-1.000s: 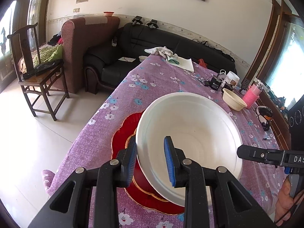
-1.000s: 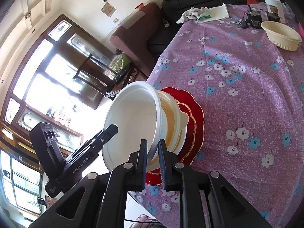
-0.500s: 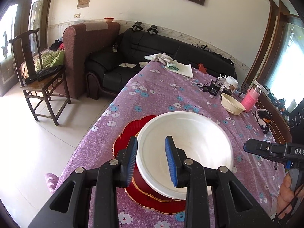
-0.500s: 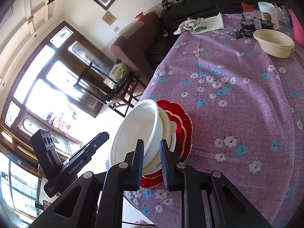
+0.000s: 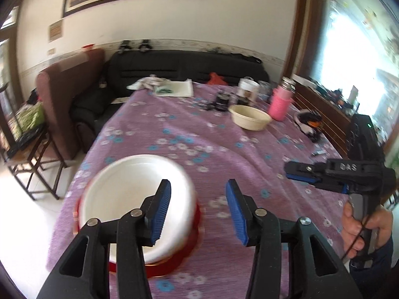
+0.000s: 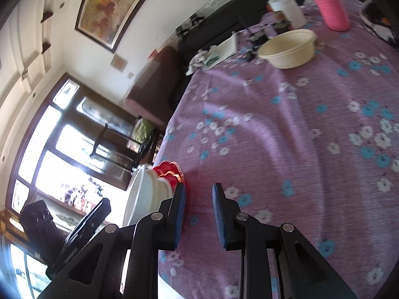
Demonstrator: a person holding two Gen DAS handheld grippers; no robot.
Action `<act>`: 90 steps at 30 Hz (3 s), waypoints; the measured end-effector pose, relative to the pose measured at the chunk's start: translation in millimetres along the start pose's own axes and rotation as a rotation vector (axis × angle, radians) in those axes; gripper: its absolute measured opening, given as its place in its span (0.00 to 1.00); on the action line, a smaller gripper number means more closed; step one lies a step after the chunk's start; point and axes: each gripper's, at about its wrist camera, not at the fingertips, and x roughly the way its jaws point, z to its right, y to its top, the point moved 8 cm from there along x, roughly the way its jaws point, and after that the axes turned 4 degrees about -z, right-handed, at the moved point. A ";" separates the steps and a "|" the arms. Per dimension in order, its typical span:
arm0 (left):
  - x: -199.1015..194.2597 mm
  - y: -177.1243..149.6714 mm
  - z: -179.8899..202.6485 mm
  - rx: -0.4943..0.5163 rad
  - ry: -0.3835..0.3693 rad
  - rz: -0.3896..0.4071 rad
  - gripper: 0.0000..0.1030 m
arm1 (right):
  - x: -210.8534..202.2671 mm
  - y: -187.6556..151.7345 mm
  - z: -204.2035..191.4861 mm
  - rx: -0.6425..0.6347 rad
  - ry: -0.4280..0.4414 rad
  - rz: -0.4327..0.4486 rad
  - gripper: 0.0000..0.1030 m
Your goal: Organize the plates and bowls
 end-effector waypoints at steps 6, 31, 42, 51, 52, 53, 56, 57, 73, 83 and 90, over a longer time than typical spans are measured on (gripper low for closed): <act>56.0 -4.9 83.4 0.109 -0.124 -0.117 0.48 | -35.9 10.5 47.6 0.087 -0.016 0.071 0.25; 233.3 54.6 46.6 -0.082 0.076 -0.135 0.48 | 2.8 220.9 173.4 0.138 -0.272 0.113 0.45; 235.3 53.6 40.4 -0.113 0.058 -0.153 0.49 | 45.9 234.5 198.7 0.235 -0.263 0.063 0.10; 230.8 56.0 33.9 -0.156 0.040 -0.143 0.49 | -30.7 112.7 170.9 0.474 -0.152 0.195 0.11; 229.7 56.3 33.1 -0.158 0.042 -0.138 0.49 | -40.4 97.4 169.5 0.495 -0.146 0.218 0.11; 228.8 56.3 32.5 -0.161 0.042 -0.136 0.49 | -53.0 79.0 167.5 0.503 -0.160 0.250 0.12; 229.1 55.2 31.5 -0.167 0.039 -0.140 0.49 | -72.6 25.7 158.4 0.530 -0.186 0.280 0.15; 229.7 54.8 31.8 -0.166 0.038 -0.144 0.49 | -74.4 6.9 149.0 0.506 -0.183 0.270 0.17; 187.7 24.0 84.2 -0.124 -0.187 -0.252 0.49 | -133.0 14.9 142.0 0.132 -0.307 0.190 0.39; 164.2 -7.3 133.4 -0.065 -0.289 -0.328 0.12 | -97.9 49.9 172.1 0.076 -0.304 0.130 0.39; 172.6 -6.1 150.5 0.004 -0.242 -0.294 0.15 | -78.8 49.3 180.4 0.046 -0.338 0.076 0.25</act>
